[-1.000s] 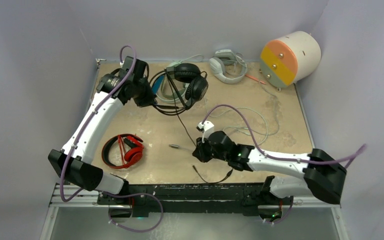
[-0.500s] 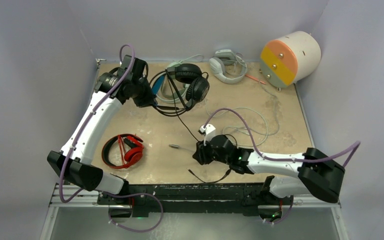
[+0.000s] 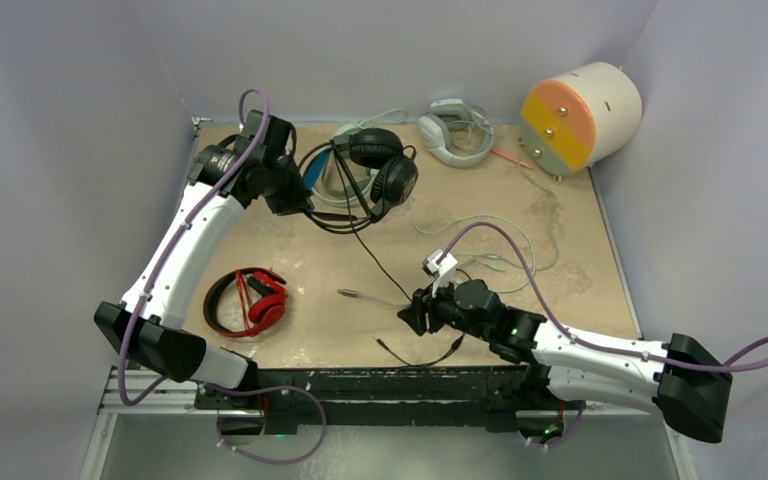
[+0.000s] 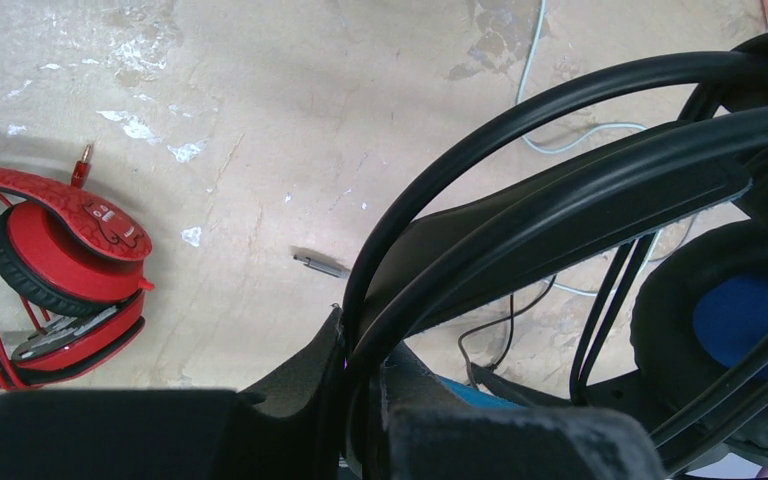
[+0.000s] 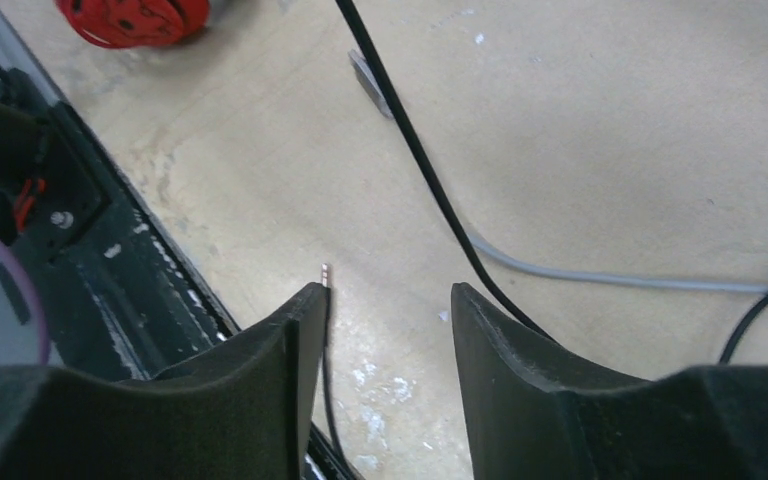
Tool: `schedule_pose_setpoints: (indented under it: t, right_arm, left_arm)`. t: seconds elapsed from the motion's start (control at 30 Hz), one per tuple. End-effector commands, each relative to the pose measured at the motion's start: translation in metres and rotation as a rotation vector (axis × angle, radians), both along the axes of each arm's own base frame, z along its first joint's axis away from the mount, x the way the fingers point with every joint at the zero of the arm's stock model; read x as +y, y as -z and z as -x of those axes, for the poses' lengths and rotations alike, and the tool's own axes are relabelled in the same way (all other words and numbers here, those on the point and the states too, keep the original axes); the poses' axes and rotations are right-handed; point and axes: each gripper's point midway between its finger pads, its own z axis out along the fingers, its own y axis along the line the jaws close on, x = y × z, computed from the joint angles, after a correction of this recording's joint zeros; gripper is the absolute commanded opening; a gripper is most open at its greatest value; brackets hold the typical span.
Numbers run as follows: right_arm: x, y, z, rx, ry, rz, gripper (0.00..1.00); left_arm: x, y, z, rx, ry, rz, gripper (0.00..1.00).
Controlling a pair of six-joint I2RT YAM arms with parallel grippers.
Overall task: Wrap the headphones
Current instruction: Wrap the headphones cable around the headphones.
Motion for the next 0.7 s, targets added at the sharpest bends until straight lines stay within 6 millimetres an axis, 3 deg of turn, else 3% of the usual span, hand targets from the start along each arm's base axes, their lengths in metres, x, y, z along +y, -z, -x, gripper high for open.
schedule_pose_setpoints:
  t: [0.0, 0.1, 0.13, 0.3, 0.6, 0.67]
  right_arm:
    - [-0.013, 0.007, -0.008, -0.052, 0.018, 0.111, 0.58]
    - [-0.02, 0.003, -0.011, -0.041, 0.042, 0.167, 0.84]
    - [-0.021, 0.002, -0.013, -0.057, 0.053, 0.168, 0.85]
    - [-0.028, 0.009, -0.026, -0.109, 0.107, 0.174, 0.81]
    - [-0.01, 0.026, -0.051, -0.116, 0.143, 0.241, 0.76]
    - [-0.01, 0.03, -0.056, -0.107, 0.162, 0.247, 0.68]
  left_arm:
    - [-0.006, -0.035, -0.013, -0.125, 0.003, 0.06, 0.0]
    - [-0.005, -0.036, -0.013, -0.13, 0.007, 0.06, 0.0]
    - [-0.005, -0.036, -0.013, -0.132, 0.007, 0.06, 0.0]
    - [-0.007, -0.038, -0.012, -0.134, 0.016, 0.069, 0.0]
    - [-0.016, -0.047, -0.007, -0.154, 0.076, 0.112, 0.0]
    - [-0.013, -0.049, -0.004, -0.154, 0.078, 0.101, 0.0]
